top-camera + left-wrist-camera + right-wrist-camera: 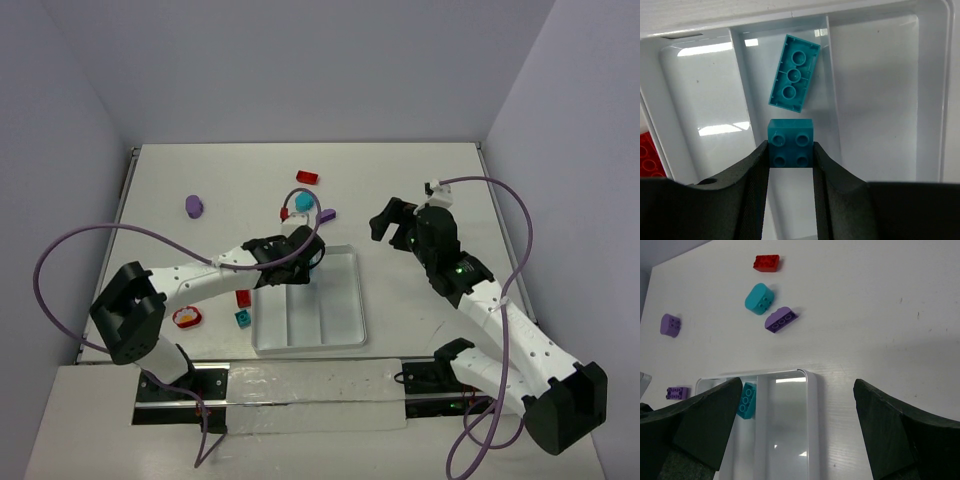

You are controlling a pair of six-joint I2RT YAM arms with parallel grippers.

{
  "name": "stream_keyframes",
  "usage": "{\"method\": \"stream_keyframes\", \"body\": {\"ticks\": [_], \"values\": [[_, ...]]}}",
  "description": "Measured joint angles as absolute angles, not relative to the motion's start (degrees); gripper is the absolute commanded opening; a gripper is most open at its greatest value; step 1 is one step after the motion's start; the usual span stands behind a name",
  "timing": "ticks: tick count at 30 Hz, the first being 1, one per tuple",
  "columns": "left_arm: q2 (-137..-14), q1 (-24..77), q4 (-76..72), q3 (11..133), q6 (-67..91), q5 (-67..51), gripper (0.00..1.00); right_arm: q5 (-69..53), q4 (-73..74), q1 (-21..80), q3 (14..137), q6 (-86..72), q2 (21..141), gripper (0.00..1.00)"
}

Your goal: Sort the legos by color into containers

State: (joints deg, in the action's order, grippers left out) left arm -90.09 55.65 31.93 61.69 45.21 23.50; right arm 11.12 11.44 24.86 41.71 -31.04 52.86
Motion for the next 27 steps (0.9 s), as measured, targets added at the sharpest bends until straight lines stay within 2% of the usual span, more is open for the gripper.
{"method": "stream_keyframes", "body": {"ticks": [6,9,11,14,15,18,22,23,27], "values": [[-92.1,57.2,31.7,61.7,45.8,23.9,0.05,11.4,11.8,24.9,41.7,-31.4,52.8,1.00],[-93.5,58.0,31.6,61.7,45.9,24.0,0.11,11.4,11.8,24.9,41.7,-31.6,52.6,1.00],[-94.1,58.4,31.6,61.7,46.0,24.0,0.19,11.4,11.8,24.9,41.7,-31.7,52.6,1.00],[-95.0,58.7,31.5,61.7,46.3,24.1,0.40,11.4,11.8,24.9,41.7,-31.7,52.6,1.00],[-95.3,58.8,31.5,61.7,46.3,24.2,0.50,11.4,11.8,24.9,41.7,-31.8,52.6,1.00],[-96.0,59.2,31.5,61.7,46.5,24.7,0.65,11.4,11.8,24.9,41.7,-31.9,52.6,1.00],[-96.4,59.5,31.6,61.7,47.1,25.6,0.94,11.4,11.8,24.9,41.7,-31.9,52.6,1.00],[-96.4,59.5,31.7,61.7,47.4,25.9,0.97,11.4,11.8,24.9,41.7,-31.9,52.6,1.00],[-95.1,59.7,32.4,62.4,48.2,27.2,0.98,11.3,11.8,24.9,41.7,-31.9,52.6,1.00]]}}
